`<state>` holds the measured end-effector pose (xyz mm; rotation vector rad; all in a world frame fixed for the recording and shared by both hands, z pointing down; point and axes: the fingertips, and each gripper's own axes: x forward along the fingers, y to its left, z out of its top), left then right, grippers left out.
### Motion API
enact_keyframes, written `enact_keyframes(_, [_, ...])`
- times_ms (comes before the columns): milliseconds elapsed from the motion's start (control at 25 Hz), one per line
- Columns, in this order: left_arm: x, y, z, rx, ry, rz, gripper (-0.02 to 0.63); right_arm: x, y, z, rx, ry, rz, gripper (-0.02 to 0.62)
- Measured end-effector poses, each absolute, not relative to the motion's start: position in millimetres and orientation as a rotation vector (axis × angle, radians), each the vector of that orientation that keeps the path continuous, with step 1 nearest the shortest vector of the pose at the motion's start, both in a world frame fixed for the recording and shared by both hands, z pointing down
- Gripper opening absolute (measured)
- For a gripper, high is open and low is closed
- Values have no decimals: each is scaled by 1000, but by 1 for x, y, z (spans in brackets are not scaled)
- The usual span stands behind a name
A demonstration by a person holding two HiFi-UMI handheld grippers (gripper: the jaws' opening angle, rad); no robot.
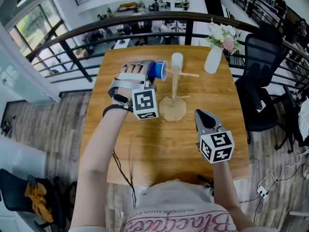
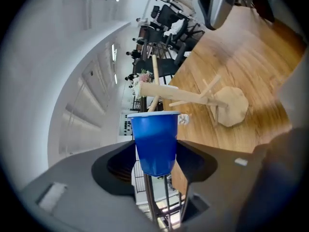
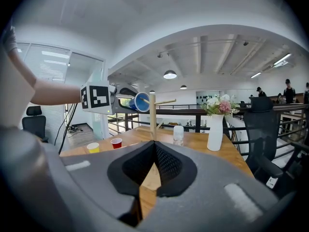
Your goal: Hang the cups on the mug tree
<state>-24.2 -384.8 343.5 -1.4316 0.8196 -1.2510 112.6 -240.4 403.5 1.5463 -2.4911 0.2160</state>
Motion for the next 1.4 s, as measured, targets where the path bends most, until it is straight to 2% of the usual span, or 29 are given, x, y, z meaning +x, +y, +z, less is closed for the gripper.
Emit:
enact_keyframes(560, [2, -376, 348, -1119, 584, -1306, 284, 116, -235, 404, 1566, -2487, 226, 2])
enact_keyframes(840, [4, -370, 339, -1246, 685, -1237, 482, 114, -233, 402, 1556, -2492, 216, 2])
enact_keyframes(960, [-2, -367, 337, -1346, 759, -1213, 546, 114, -233, 401, 1557, -2495, 217, 2])
enact_keyframes(1080, [-10, -361, 336, -1495, 844, -1187, 571, 111, -232, 400, 1552, -2501, 215, 2])
enact_keyframes(1400, [-31, -339, 315, -1811, 1113, -918, 572, 105, -230, 399, 1527, -2503, 197, 2])
